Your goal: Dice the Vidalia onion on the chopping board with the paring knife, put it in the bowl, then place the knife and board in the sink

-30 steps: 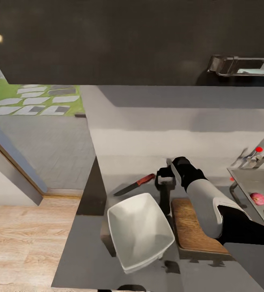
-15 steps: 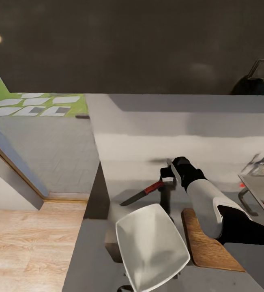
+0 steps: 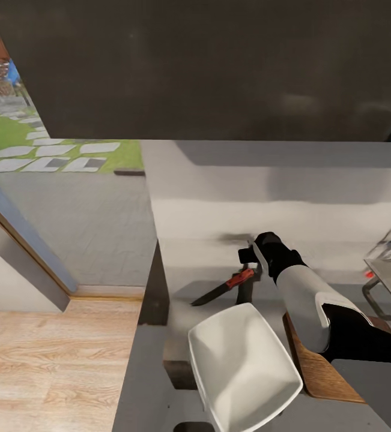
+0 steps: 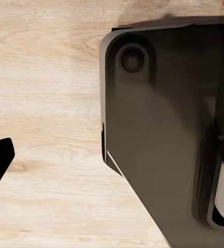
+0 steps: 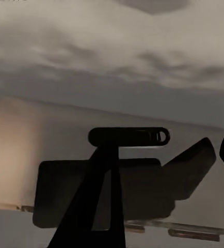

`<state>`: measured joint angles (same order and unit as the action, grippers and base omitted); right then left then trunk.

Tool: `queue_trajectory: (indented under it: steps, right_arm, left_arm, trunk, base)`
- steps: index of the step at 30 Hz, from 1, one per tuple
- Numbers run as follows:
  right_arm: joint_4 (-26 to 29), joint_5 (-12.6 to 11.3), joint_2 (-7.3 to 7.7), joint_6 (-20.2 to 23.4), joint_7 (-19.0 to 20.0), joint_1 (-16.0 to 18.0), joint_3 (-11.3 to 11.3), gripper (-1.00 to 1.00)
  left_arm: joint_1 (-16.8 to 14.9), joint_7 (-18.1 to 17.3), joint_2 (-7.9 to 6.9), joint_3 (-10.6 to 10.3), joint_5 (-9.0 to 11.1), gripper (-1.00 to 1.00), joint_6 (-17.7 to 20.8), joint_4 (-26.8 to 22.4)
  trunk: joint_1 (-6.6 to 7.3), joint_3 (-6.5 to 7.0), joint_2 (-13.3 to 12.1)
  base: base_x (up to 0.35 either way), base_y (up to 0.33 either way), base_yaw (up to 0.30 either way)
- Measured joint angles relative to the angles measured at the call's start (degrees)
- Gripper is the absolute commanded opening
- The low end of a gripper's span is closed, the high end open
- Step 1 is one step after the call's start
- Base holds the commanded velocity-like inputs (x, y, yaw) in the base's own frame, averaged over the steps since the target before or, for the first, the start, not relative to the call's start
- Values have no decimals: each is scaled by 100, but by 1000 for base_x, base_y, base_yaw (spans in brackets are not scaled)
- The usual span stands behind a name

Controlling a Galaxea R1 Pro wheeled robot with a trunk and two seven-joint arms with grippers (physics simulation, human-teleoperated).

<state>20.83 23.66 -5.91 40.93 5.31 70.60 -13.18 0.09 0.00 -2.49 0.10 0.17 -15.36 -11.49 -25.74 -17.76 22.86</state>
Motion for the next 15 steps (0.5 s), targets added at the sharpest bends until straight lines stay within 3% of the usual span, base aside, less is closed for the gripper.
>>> queue_trajectory:
  steps: [8,10,15]
  right_arm:
    - [0,-10,0,-3,-1,0,-1,100]
    - [5,-127,-3,-17,11,0,-17,100]
    - [15,-158,-3,-20,8,-1,-24,100]
  left_arm:
    - [0,0,3,-6,-1,100,0,3]
    - [-1,0,3,-12,-1,100,0,3]
    - [-1,0,4,-17,-1,100,0,4]
  trunk:
    - [0,0,0]
    - [-2,0,-2]
    - [-2,0,-1]
  base:
    - [-5,-4,0]
    - [-121,-112,0]
    - [-112,-141,0]
